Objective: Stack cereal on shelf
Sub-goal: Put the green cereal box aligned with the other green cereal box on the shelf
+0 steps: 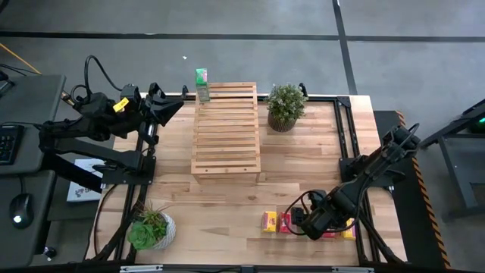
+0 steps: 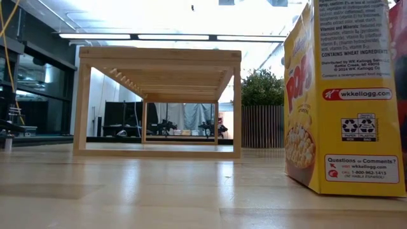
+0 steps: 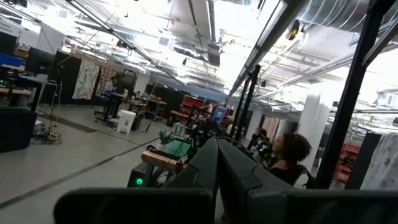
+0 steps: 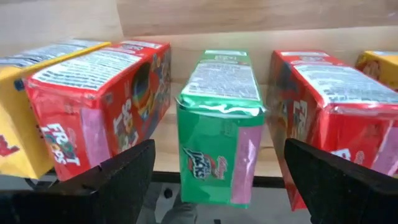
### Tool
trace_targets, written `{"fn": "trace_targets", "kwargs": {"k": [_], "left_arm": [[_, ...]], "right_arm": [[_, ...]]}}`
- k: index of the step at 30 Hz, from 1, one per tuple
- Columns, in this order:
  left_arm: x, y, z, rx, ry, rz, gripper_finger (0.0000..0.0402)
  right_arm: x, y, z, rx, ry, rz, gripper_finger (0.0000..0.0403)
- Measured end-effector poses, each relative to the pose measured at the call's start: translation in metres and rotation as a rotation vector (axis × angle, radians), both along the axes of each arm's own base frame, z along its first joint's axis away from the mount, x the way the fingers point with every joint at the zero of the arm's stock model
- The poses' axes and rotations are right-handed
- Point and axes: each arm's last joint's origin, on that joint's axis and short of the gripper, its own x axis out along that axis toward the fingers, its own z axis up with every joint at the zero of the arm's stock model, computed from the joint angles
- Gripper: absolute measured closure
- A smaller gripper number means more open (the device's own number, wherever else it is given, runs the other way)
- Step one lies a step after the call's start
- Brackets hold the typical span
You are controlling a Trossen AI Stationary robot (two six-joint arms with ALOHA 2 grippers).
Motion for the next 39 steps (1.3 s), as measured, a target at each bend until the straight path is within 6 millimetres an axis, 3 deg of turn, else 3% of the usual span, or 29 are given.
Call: {"fn": "trace_targets", "kwargs": {"k": [15, 30, 39], "left_arm": [[0.000, 0.001, 0.000, -0.013, 0.001, 0.041, 0.0401], [0.000, 0.002, 0.000, -0.012, 0.001, 0.044, 0.0401], [0.000, 0.002, 0.000, -0.012, 0.001, 0.044, 0.0401]], "right_arm": [[0.011, 0.006, -0.017, -0.006, 0.041, 0.010, 0.0058], [0.011, 0.005, -0.020, -0.017, 0.070, 0.008, 0.0195], [0.012, 0.004, -0.019, -0.010, 0.067, 0.019, 0.0243]]}}
